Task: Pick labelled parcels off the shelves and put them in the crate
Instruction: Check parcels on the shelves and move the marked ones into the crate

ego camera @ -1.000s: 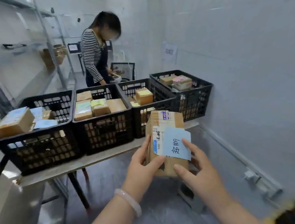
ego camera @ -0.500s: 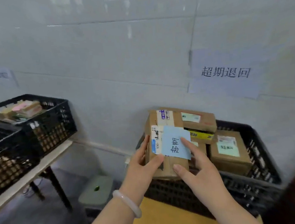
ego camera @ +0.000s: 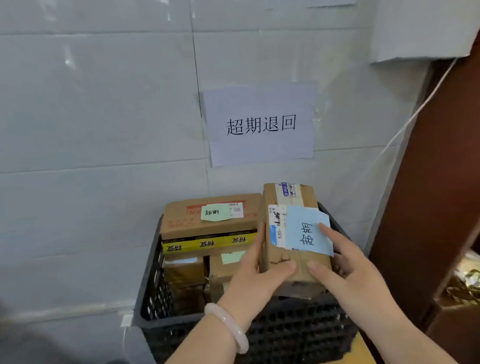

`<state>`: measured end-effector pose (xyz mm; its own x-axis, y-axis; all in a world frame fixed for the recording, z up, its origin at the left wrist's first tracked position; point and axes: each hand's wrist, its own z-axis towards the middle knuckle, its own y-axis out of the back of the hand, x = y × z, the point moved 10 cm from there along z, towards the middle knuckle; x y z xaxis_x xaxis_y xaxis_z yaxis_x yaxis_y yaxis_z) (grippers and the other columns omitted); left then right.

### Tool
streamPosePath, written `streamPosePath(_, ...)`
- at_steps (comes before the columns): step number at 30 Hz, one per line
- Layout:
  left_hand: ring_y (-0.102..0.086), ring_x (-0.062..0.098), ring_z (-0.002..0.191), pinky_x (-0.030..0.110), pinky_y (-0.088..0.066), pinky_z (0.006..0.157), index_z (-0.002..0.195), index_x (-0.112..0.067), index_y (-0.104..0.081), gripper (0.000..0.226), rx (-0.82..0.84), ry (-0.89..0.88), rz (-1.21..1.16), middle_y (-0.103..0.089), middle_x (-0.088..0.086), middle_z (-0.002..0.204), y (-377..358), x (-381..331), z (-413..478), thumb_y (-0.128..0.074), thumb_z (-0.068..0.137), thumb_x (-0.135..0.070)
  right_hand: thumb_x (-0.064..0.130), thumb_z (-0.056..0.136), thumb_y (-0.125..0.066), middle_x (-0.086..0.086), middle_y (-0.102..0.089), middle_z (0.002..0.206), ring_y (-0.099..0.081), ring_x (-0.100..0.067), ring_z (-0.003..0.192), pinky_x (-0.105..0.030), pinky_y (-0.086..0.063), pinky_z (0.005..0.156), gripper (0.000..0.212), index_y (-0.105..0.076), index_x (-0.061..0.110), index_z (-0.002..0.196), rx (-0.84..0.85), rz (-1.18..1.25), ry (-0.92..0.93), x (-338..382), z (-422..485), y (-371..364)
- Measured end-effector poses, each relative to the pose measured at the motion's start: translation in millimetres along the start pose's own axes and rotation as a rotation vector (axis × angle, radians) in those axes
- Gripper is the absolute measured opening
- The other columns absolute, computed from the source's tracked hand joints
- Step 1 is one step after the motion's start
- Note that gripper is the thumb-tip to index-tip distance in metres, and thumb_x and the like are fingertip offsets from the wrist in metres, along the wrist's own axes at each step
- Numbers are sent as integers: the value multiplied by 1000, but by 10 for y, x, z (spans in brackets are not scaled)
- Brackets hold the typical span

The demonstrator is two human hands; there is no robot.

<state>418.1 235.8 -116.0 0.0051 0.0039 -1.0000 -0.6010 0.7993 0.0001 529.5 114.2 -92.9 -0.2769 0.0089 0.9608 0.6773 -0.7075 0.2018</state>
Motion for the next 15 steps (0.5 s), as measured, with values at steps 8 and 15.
streamPosePath(8,-50,8,126,41,-45,106,126,-73,-33,67,31,-24,297,-54,-15,134,-270,69,605,-66,70,-59,29,85,-73,28,-51,117,-57,-4,107,-20,-53,68,64,-39,55,133,-97,-125,-122,-297,346,336)
streamPosePath(15,-47,-15,112,8,-40,85,127,-67,-22,65,33,-15,367,-48,-35,126,-366,200,973,-65,93,-33,24,90,-68,16,-50,125,-52,7,91,-6,-46,56,61,-39,42,140,-63,-184,-159,-565,818,373)
